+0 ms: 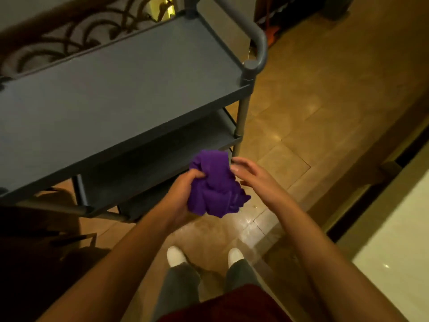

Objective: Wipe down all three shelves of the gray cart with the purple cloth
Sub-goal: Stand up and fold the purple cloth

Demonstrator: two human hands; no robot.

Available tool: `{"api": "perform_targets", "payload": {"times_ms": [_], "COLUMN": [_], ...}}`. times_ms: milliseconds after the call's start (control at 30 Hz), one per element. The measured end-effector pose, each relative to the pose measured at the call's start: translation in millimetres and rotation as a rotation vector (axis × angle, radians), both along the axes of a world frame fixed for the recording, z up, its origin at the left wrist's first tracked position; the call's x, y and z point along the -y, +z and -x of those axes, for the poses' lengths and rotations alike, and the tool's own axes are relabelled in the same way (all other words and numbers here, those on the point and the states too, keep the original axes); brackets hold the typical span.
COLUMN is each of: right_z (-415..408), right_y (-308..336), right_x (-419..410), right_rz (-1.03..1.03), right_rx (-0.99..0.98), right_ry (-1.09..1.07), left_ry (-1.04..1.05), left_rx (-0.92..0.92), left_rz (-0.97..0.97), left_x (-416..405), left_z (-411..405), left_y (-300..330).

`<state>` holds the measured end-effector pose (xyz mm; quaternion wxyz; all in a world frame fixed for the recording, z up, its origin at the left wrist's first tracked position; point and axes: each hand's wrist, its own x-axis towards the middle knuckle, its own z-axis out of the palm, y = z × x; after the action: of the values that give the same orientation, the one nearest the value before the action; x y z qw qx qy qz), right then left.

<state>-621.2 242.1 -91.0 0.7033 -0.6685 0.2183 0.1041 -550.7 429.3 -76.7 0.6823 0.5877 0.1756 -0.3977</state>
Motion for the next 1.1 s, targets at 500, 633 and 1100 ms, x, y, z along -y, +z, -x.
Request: {"api": "perform_targets", "payload": {"times_ms": [500, 633, 1100], "right_z": [41, 46, -10], "right_y": [168, 172, 216], "right_x": [4, 16, -33], "right_rz": [0.474, 0.044, -0.013], "right_rx": [0.345, 0.425, 0.547], "right_ry": [0.153, -0.041, -0.315], "left_ry": [-0.257, -0.272, -0.305], "left_rx": [0.848, 0.768, 0.534], "left_rz": [0.284, 0.483, 0.354], "left_x": [7, 10, -15], "left_z": [-10, -23, -68], "left_y": [154, 189, 219]}}
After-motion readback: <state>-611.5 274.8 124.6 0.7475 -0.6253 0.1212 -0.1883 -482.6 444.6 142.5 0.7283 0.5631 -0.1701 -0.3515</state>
